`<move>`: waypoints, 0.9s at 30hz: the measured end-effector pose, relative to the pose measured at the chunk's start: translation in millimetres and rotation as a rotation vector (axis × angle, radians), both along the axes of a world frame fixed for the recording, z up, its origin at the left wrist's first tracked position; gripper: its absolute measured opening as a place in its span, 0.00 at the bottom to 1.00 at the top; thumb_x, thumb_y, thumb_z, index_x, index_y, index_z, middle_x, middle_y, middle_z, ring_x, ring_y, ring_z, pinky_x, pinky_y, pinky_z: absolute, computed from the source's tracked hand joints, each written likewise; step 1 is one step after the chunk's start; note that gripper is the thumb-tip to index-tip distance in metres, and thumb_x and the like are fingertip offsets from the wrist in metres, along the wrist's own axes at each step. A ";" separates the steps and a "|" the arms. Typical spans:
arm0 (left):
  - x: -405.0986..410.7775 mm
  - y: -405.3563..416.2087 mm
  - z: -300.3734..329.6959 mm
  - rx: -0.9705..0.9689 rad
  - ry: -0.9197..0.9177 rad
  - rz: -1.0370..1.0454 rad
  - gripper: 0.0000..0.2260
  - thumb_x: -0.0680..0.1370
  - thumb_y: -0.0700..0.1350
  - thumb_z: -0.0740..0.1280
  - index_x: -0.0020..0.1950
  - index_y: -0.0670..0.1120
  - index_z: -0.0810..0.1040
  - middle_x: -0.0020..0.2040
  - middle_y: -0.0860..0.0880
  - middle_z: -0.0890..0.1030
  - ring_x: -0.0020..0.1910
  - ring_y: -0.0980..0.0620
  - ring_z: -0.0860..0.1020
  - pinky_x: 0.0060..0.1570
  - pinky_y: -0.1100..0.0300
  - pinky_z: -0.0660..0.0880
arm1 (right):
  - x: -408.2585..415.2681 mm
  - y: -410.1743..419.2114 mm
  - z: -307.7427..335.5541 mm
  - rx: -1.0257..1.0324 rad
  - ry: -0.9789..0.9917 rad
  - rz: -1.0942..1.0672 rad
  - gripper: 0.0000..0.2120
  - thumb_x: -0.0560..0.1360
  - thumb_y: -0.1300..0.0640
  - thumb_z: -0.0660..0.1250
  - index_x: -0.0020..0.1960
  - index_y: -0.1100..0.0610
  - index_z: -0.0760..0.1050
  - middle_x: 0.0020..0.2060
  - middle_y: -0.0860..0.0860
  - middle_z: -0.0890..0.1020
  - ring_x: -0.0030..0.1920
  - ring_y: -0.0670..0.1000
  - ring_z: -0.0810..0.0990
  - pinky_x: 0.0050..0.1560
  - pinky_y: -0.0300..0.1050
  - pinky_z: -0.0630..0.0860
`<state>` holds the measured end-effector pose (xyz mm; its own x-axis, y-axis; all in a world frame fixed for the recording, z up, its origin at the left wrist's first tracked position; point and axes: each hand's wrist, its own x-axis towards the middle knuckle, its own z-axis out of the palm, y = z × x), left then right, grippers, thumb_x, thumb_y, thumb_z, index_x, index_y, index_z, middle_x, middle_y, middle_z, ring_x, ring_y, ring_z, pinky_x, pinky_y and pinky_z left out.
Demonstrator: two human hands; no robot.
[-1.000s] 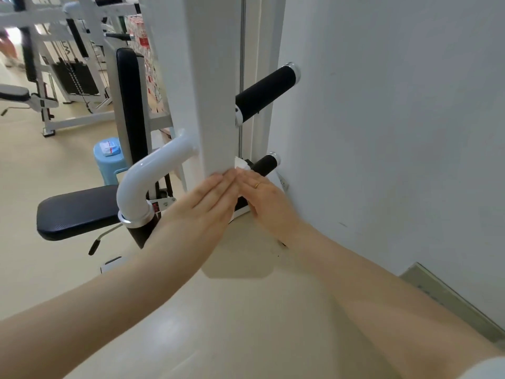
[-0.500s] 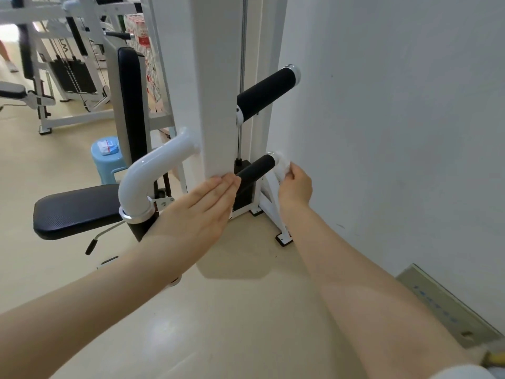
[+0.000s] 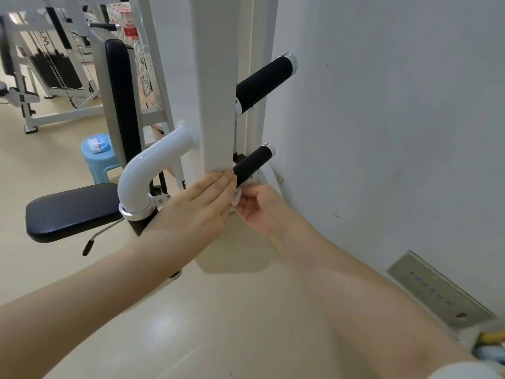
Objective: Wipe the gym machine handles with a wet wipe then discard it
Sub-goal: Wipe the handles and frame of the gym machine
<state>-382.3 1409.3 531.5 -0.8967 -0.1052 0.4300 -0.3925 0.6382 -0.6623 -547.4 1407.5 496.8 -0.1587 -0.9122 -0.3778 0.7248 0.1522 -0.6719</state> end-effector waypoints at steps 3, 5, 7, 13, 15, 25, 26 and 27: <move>-1.6 -1.6 0.4 -0.022 0.005 -0.025 0.24 0.78 0.28 0.44 0.56 0.34 0.79 0.56 0.39 0.81 0.58 0.43 0.79 0.65 0.50 0.67 | -12.0 -6.9 4.3 0.032 0.025 0.028 0.16 0.75 0.73 0.53 0.60 0.67 0.70 0.37 0.59 0.82 0.33 0.52 0.83 0.31 0.40 0.79; -1.4 -1.4 0.5 -0.021 0.001 -0.015 0.24 0.78 0.28 0.43 0.56 0.34 0.79 0.56 0.39 0.81 0.57 0.43 0.79 0.63 0.50 0.70 | -17.9 -15.2 6.9 0.059 -0.010 -0.083 0.19 0.74 0.73 0.55 0.64 0.67 0.68 0.45 0.62 0.80 0.39 0.55 0.82 0.30 0.40 0.79; 0.0 -1.3 -1.0 -0.034 0.012 -0.008 0.23 0.78 0.28 0.45 0.57 0.33 0.78 0.57 0.39 0.81 0.58 0.43 0.79 0.63 0.51 0.70 | -5.7 -11.8 0.0 0.044 0.114 -0.082 0.13 0.75 0.71 0.56 0.59 0.66 0.70 0.41 0.58 0.81 0.37 0.51 0.81 0.31 0.39 0.78; 4.8 -1.7 -1.9 -0.103 0.071 0.066 0.20 0.79 0.29 0.47 0.62 0.34 0.75 0.61 0.39 0.78 0.63 0.42 0.75 0.70 0.48 0.59 | 10.6 -0.9 -6.1 0.082 0.878 -0.349 0.10 0.79 0.65 0.53 0.50 0.59 0.73 0.42 0.51 0.76 0.45 0.50 0.72 0.38 0.31 0.71; 3.7 -0.8 -2.9 -0.111 0.057 0.101 0.18 0.79 0.29 0.49 0.61 0.34 0.75 0.61 0.39 0.77 0.63 0.42 0.74 0.70 0.48 0.55 | 16.7 6.8 -6.6 -0.149 1.275 -0.403 0.15 0.78 0.66 0.53 0.61 0.63 0.73 0.50 0.54 0.77 0.50 0.48 0.74 0.45 0.24 0.70; -0.1 8.3 1.2 -0.122 0.016 0.145 0.16 0.76 0.32 0.58 0.63 0.33 0.72 0.64 0.38 0.75 0.66 0.40 0.70 0.71 0.48 0.55 | -29.3 -10.7 2.9 -0.479 1.929 -0.002 0.19 0.74 0.62 0.51 0.59 0.58 0.76 0.57 0.57 0.78 0.57 0.56 0.76 0.57 0.45 0.72; 0.6 8.3 1.2 -0.117 0.014 0.140 0.16 0.77 0.31 0.54 0.63 0.33 0.71 0.63 0.37 0.75 0.66 0.39 0.69 0.71 0.48 0.53 | -23.5 -2.5 -2.9 -0.634 1.889 0.090 0.20 0.74 0.63 0.51 0.59 0.59 0.76 0.56 0.58 0.79 0.57 0.56 0.76 0.59 0.45 0.72; 1.1 8.9 1.5 -0.116 0.021 0.139 0.17 0.78 0.30 0.50 0.63 0.33 0.71 0.63 0.37 0.76 0.66 0.39 0.69 0.71 0.47 0.53 | -24.6 2.0 -8.8 -0.719 1.838 0.137 0.20 0.74 0.64 0.51 0.59 0.60 0.76 0.57 0.59 0.79 0.58 0.56 0.76 0.61 0.46 0.71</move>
<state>-381.2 1418.3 533.0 -0.8679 -0.1757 0.4645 -0.4856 0.4964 -0.7196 -572.0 1409.5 488.0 0.2126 -0.8331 0.5107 -0.7847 -0.4570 -0.4189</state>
